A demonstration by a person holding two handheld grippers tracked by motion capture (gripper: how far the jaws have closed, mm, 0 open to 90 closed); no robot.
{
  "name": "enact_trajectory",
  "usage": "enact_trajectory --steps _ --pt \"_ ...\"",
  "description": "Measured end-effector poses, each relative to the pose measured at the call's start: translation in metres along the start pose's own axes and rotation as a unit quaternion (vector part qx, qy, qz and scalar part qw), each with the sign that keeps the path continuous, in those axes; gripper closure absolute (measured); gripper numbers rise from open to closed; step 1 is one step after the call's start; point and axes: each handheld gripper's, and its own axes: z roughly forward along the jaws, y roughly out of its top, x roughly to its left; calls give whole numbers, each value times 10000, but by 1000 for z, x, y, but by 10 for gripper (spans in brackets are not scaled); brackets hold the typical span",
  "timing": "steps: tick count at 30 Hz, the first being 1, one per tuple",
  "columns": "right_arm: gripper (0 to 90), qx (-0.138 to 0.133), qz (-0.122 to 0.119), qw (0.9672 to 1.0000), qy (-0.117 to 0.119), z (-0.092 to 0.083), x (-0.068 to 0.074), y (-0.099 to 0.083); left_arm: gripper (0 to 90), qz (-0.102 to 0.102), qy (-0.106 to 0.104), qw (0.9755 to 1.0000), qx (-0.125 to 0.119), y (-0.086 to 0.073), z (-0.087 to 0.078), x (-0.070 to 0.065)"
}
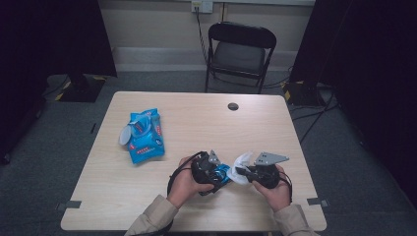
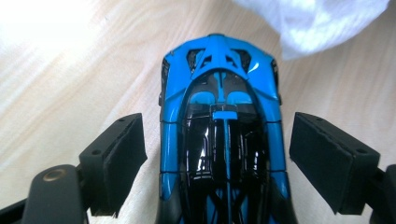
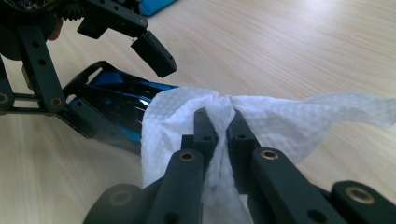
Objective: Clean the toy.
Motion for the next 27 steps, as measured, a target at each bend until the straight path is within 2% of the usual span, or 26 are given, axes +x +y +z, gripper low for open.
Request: enact_trajectory --steps 3,7,12,19,23,27 --pt "856 -36 -61 10000 65 1 4 4 181 18 1 9998 -172 -3 -11 1" --pt "855 -15 -145 9997 187 7 10 9 181 -10 23 9997 -260 -12 -27 5" --pt "853 7 -237 9989 411 21 19 18 180 -138 143 9991 -370 -30 -48 13" --pt "852 115 -500 9962 708 45 38 32 195 -339 254 9975 -562 -55 -75 18" --pt "851 110 -536 9940 948 59 47 39 202 -329 172 9969 -700 -63 -83 17" --pt "850 58 -492 9928 1093 67 53 48 211 -370 97 9957 -847 -65 -83 15"
